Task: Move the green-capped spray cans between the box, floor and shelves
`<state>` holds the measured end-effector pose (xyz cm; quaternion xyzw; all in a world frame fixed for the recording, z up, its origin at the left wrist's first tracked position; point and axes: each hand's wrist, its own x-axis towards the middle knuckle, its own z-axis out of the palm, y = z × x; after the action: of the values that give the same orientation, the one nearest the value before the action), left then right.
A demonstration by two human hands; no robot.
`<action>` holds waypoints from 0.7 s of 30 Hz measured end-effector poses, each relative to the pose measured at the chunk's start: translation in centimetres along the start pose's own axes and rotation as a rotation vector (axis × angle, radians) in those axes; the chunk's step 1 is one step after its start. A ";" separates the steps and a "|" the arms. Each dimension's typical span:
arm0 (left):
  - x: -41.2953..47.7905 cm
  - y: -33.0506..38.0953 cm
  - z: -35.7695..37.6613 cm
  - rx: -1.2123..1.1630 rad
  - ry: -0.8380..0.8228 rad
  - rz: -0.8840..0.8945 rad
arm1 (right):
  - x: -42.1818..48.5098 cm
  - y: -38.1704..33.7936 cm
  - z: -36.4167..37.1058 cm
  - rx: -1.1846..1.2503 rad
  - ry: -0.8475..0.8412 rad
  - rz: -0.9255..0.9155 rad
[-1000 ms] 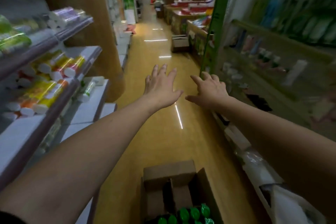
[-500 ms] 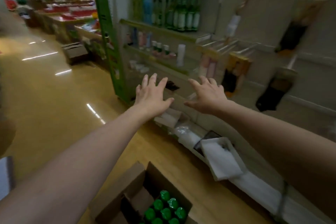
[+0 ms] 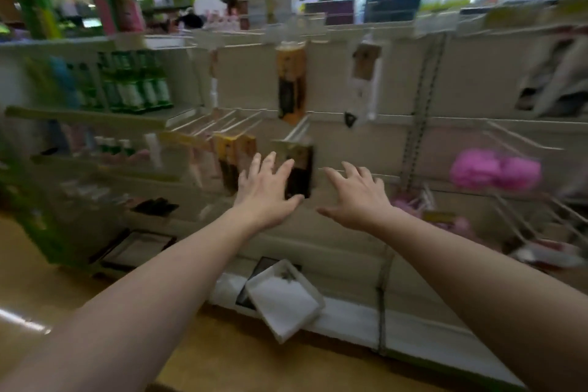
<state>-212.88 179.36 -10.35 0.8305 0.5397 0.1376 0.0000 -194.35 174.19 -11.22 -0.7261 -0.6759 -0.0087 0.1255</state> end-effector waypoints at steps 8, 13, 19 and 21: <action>4.1 17.1 5.2 -0.088 -0.036 0.270 | -5.7 15.7 -2.7 -0.025 0.003 0.276; 5.8 24.4 7.8 -0.168 -0.089 0.429 | -8.3 22.3 -3.3 -0.041 0.005 0.428; 7.9 31.5 12.4 -0.167 -0.158 0.649 | -10.9 27.5 -2.7 -0.053 0.019 0.642; 8.5 34.0 13.6 -0.179 -0.186 0.724 | -11.9 29.1 -2.3 -0.069 0.006 0.719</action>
<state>-176.12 174.79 -16.48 0.9730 0.1950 0.0993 0.0730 -166.40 160.46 -16.15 -0.9213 -0.3762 0.0110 0.0978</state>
